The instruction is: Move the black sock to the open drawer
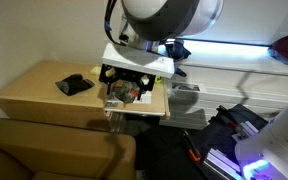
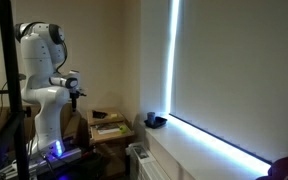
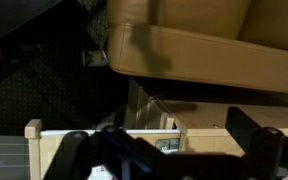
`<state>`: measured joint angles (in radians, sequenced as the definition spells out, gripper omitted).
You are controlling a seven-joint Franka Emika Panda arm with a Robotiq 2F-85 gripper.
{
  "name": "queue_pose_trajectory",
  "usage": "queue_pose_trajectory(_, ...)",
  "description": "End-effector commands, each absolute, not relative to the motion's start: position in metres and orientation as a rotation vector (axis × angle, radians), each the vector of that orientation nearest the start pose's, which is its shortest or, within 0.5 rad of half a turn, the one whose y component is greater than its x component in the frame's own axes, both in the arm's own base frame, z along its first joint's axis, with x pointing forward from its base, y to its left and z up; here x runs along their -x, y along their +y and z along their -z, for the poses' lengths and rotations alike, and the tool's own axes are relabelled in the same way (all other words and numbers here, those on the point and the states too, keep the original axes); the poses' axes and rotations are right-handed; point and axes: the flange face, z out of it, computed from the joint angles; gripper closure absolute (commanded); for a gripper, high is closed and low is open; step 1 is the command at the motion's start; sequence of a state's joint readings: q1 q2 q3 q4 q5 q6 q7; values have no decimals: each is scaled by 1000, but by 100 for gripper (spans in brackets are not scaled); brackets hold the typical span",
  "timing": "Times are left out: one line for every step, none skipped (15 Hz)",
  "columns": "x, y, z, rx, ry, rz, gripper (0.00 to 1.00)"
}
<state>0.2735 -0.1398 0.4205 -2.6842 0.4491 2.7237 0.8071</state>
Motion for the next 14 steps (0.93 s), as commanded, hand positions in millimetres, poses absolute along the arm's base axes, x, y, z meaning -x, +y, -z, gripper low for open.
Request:
queue_pose_trajectory(-341, 259, -289, 2810, 731, 20, 0)
queue_pose_trajectory(-341, 252, -281, 2841, 758, -13, 0)
queue_pose_trajectory(-349, 243, -275, 2830, 821, 25, 0)
queue_pose_trajectory(-364, 248, -265, 2760, 909, 38, 0)
queue_pose_trajectory(-386, 260, -262, 2681, 990, 54, 0)
queue_pose_trajectory(-408, 269, -264, 2625, 1038, 65, 0)
queue_pose_trajectory(-423, 275, -267, 2565, 1088, 101, 0)
queue_pose_trajectory(-439, 282, -269, 2505, 1134, 134, 0)
queue_pose_trajectory(-457, 290, -268, 2441, 1178, 164, 0)
queue_pose_trajectory(-474, 292, -266, 2390, 1212, 215, 0)
queue_pose_trajectory(-493, 294, -264, 2343, 1239, 273, 0)
queue_pose_trajectory(-514, 297, -260, 2297, 1300, 302, 0)
queue_pose_trajectory(-533, 301, -254, 2272, 1344, 319, 0)
queue_pose_trajectory(-500, 288, -268, 2327, 1290, 280, 0)
